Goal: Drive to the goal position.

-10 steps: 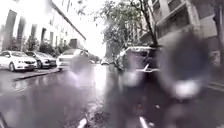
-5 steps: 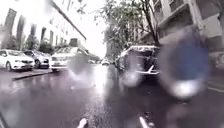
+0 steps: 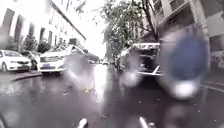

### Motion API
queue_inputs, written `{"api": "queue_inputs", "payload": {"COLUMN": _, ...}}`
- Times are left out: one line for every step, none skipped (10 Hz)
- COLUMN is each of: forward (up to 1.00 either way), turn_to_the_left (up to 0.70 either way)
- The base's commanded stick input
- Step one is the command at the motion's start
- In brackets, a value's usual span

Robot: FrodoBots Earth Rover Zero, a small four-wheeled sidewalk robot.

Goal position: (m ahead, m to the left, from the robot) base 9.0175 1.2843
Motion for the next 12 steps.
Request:
{"api": "queue_inputs", "payload": {"forward": 0.7, "turn_to_the_left": 0.0}}
{"api": "queue_inputs", "payload": {"forward": 0.7, "turn_to_the_left": 0.0}}
{"api": "queue_inputs", "payload": {"forward": 0.7, "turn_to_the_left": 0.0}}
{"api": "queue_inputs", "payload": {"forward": 0.7, "turn_to_the_left": 0.0}}
{"api": "queue_inputs", "payload": {"forward": 0.7, "turn_to_the_left": 0.0}}
{"api": "queue_inputs", "payload": {"forward": 0.7, "turn_to_the_left": 0.0}}
{"api": "queue_inputs", "payload": {"forward": 0.7, "turn_to_the_left": 0.0}}
{"api": "queue_inputs", "payload": {"forward": 0.7, "turn_to_the_left": 0.0}}
{"api": "queue_inputs", "payload": {"forward": 0.7, "turn_to_the_left": 0.0}}
{"api": "queue_inputs", "payload": {"forward": 0.7, "turn_to_the_left": 0.0}}
{"api": "queue_inputs", "payload": {"forward": 0.7, "turn_to_the_left": 0.0}}
{"api": "queue_inputs", "payload": {"forward": 0.7, "turn_to_the_left": 0.0}}
